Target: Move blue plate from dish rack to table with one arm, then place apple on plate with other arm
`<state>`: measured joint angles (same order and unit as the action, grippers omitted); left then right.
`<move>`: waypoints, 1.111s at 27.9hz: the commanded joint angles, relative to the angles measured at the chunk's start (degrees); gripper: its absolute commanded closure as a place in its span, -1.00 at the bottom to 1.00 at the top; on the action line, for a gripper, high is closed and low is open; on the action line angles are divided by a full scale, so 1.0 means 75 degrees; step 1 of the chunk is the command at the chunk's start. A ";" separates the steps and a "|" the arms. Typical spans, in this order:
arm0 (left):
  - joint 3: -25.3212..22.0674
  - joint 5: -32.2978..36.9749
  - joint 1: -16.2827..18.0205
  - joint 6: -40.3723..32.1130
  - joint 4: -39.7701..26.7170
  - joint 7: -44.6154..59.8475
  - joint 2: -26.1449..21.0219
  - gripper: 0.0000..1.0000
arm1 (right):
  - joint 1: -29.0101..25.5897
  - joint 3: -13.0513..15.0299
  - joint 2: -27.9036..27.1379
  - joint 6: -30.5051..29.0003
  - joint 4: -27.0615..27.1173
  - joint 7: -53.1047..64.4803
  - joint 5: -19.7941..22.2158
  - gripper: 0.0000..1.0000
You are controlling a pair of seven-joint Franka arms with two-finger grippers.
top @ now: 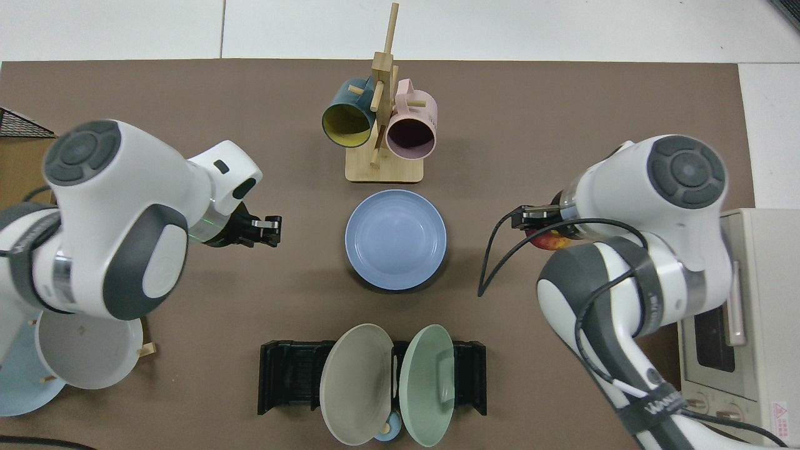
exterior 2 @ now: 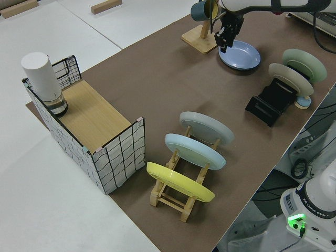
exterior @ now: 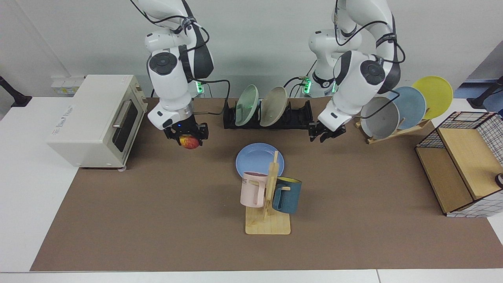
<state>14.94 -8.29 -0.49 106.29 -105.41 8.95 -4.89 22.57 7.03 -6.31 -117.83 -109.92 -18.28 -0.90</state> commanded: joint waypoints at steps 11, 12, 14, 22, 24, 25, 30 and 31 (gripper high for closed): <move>-0.0468 0.1481 -0.0122 -0.2182 0.1434 -0.0817 0.0639 -0.66 | 0.1455 0.0001 -0.1420 -0.0461 0.1073 -0.2447 -0.0045 1.00; -0.0561 0.1469 -0.0122 -0.2253 0.1422 -0.0958 0.0744 -0.73 | 0.1526 0.0001 -0.1583 -0.0473 0.1271 -0.2670 -0.0056 1.00; -0.0702 0.1446 -0.0122 -0.2359 0.1364 -0.1286 0.1002 -0.90 | 0.1655 -0.0011 -0.1923 -0.0473 0.1600 -0.3022 -0.0056 1.00; -0.0925 0.1364 -0.0086 -0.2429 0.1188 -0.1920 0.1366 -1.00 | 0.2076 0.0001 -0.3119 -0.0543 0.2843 -0.3738 -0.0454 1.00; -0.0914 0.1364 -0.0098 -0.2441 0.1223 -0.1862 0.1390 -1.00 | 0.2171 0.0001 -0.3423 -0.0566 0.3053 -0.3797 -0.0455 1.00; -0.0914 0.1364 -0.0098 -0.2441 0.1223 -0.1838 0.1413 -1.00 | 0.2194 0.0001 -0.3529 -0.0601 0.3112 -0.3878 -0.0455 1.00; -0.0949 0.1270 -0.0016 -0.2558 0.1246 -0.1815 0.1448 -1.00 | 0.2312 -0.0011 -0.3788 -0.0789 0.3136 -0.3985 -0.0466 1.00; -0.0961 0.1270 -0.0004 -0.2593 0.1258 -0.1826 0.1460 -1.00 | 0.2312 -0.0011 -0.3800 -0.0812 0.3113 -0.3985 -0.0466 1.00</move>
<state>8.53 1.49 -0.52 87.90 -94.95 -4.49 4.71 39.45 6.62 -32.29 -122.96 -88.96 -46.77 -3.44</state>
